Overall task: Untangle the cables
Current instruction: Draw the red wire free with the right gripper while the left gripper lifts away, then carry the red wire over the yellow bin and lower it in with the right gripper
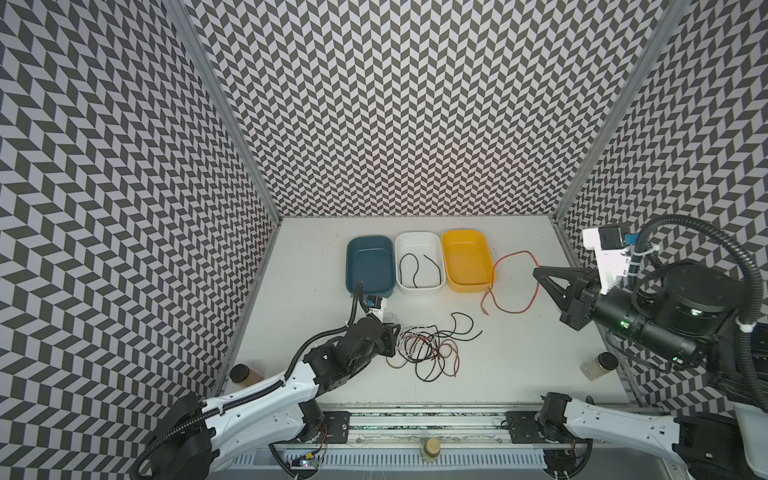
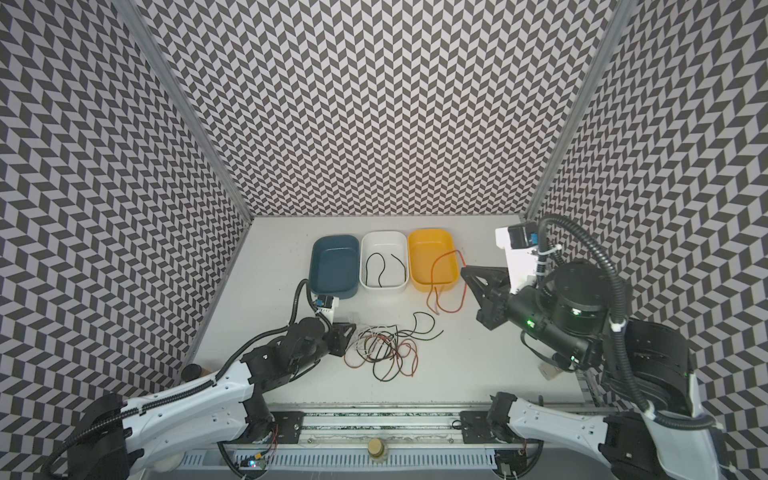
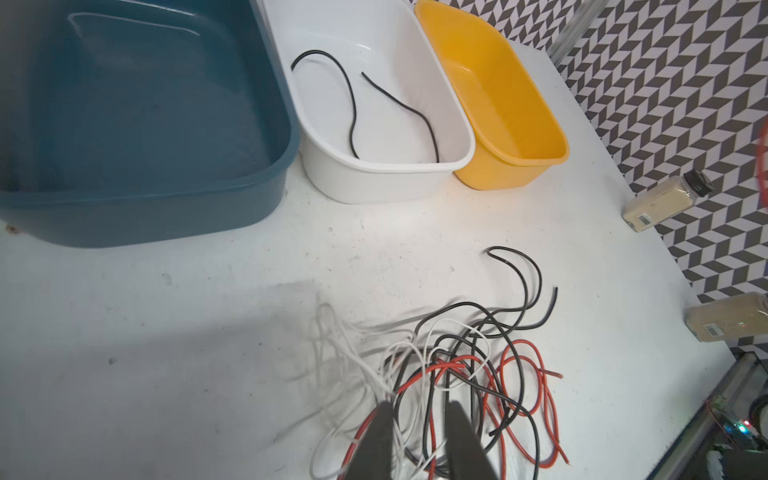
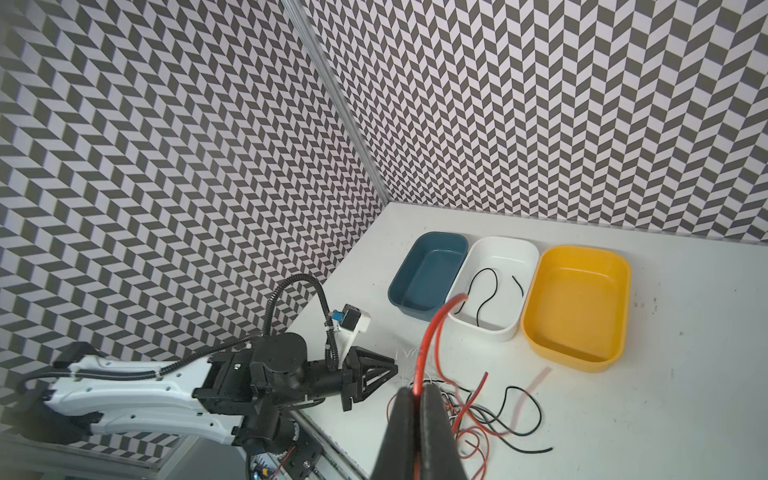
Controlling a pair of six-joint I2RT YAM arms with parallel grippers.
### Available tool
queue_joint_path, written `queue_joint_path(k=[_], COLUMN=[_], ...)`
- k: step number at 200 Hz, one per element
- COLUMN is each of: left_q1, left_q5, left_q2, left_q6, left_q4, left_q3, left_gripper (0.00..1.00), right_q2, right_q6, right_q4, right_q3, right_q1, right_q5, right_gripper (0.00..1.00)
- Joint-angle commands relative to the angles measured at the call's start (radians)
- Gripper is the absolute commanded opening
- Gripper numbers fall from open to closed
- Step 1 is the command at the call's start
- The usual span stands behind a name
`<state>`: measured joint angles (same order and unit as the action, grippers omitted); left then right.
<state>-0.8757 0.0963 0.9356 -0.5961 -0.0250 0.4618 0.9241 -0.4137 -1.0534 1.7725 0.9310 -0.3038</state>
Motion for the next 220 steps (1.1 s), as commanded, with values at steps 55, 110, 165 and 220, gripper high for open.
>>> queue_joint_path(k=[55, 110, 165, 220], left_q1=[0.03, 0.16, 0.188, 0.188], left_q5=[-0.012, 0.077, 0.31, 0.37], left_q2=[-0.026, -0.138, -0.332, -0.301], left_q6=[0.154, 0.283, 0.308, 0.307], left_q4=[-0.265, -0.498, -0.503, -0.487], left_q3=[0.303, 0.399, 0.243, 0.201], left_gripper=[0.77, 1.0, 1.0, 1.0], right_q2=[0.011, 0.032, 0.097, 0.188], right_q6=[0.095, 0.166, 0.235, 0.21], right_q4=[0.063, 0.08, 0.096, 0.154], right_q3=[-0.071, -0.075, -0.068, -0.052], right_q1=[-0.005, -0.005, -0.023, -0.245], right_q5=[-0.017, -0.054, -0.126, 0.107], right_gripper=[0.0, 0.0, 0.0, 0.0])
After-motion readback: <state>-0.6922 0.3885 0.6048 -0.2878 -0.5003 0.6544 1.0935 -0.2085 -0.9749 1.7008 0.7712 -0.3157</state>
